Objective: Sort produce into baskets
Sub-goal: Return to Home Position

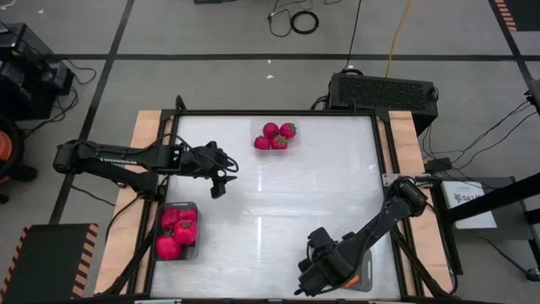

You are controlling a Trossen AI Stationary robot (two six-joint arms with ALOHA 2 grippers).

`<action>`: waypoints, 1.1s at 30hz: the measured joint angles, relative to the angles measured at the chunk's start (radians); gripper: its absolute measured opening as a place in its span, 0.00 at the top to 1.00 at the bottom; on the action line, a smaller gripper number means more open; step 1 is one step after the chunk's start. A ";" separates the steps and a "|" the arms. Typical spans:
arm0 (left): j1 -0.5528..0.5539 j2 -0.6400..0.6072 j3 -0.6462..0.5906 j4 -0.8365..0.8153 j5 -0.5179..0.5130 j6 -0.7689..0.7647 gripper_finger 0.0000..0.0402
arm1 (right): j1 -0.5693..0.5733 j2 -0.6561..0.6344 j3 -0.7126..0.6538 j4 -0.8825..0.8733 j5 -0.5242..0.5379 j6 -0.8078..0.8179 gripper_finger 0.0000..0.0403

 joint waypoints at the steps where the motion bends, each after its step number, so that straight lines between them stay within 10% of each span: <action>1: 0.000 0.000 0.000 0.000 0.000 -0.001 0.44 | 0.000 0.000 0.000 -0.002 -0.001 0.000 0.79; 12: 0.000 0.000 0.000 -0.004 0.060 -0.013 0.44 | -0.056 -0.030 0.000 0.026 0.040 -0.174 0.77; 23: 0.000 -0.089 -0.001 -0.013 0.156 -0.119 0.44 | -0.273 -0.210 -0.001 0.063 0.269 -0.684 0.99; 33: 0.000 -0.334 -0.001 -0.005 0.029 -0.219 0.44 | -0.535 -0.452 -0.124 0.140 0.298 -1.159 1.00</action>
